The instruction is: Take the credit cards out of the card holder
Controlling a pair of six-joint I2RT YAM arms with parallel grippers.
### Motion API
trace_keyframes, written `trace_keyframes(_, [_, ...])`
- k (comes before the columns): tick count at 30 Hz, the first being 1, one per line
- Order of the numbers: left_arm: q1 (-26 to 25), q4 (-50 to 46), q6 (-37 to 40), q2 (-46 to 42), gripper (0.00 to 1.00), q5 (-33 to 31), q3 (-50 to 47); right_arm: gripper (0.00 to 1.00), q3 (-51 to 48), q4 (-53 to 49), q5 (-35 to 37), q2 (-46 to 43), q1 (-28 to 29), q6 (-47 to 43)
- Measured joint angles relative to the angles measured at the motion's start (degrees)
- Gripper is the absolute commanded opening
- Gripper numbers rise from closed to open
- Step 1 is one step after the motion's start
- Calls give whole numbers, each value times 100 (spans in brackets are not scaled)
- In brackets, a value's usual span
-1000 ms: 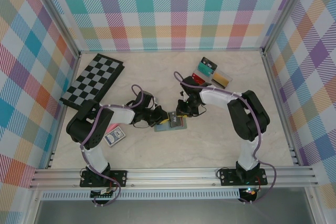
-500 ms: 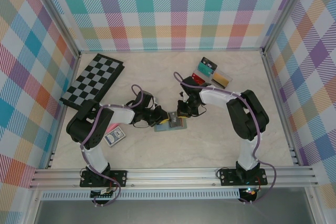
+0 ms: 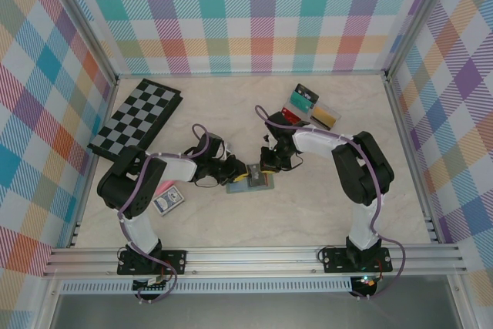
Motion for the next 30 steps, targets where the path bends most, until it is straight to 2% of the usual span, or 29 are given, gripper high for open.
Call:
trace_keyframes(18, [0,-254,127,-363,12,-660,-129,8,85,7,-76,81,81,4])
trace_keyframes(23, [0,-258,133,-417,22,-702,-164,8,114,4,-111,111,81,2])
trace_keyframes(30, [0,-254,149,-389,24,-501,-157,8,129,2,-120,127,81,4])
